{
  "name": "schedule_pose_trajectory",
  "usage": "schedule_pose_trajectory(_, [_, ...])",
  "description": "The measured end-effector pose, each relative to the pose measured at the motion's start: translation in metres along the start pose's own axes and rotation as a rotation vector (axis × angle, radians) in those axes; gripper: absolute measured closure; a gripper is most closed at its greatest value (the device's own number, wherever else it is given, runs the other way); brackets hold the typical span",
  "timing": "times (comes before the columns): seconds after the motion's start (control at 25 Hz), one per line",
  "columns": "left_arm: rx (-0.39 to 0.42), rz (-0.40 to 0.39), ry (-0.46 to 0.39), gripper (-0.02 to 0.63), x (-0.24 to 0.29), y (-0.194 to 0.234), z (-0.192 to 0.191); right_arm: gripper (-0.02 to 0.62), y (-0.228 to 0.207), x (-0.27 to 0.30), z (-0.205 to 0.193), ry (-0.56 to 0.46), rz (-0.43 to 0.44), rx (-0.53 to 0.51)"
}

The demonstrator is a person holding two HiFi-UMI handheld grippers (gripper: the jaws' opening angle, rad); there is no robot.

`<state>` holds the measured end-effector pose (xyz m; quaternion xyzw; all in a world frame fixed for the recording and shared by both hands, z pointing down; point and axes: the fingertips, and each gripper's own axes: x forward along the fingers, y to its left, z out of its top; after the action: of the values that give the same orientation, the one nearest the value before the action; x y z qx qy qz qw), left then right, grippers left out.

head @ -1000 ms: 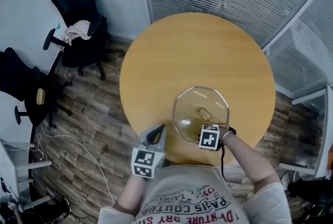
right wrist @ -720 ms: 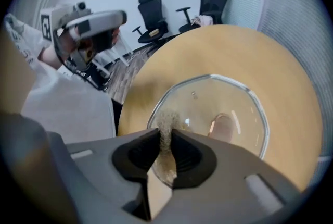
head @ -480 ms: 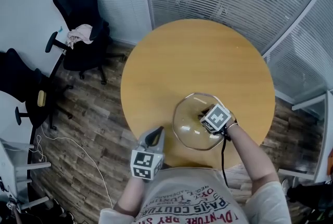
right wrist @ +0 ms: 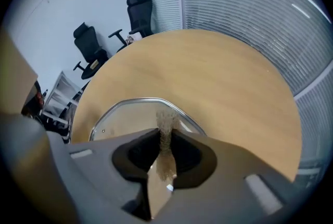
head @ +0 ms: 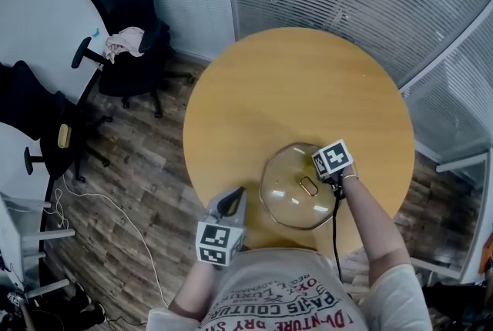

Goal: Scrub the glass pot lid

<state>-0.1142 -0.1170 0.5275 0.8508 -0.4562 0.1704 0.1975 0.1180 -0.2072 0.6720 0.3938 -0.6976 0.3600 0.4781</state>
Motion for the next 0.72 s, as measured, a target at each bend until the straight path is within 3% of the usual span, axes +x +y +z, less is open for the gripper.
schedule_pose_trajectory(0.2, [-0.005,-0.002,0.014,0.598,0.008,0.006,-0.002,0.529,-0.007,0.016,0.007,-0.019,0.068,0.153])
schedule_pose_trajectory(0.72, [-0.027,0.040,0.039,0.598,0.010,0.028,-0.009,0.529,0.007,0.032,0.032,-0.009,0.006,-0.017])
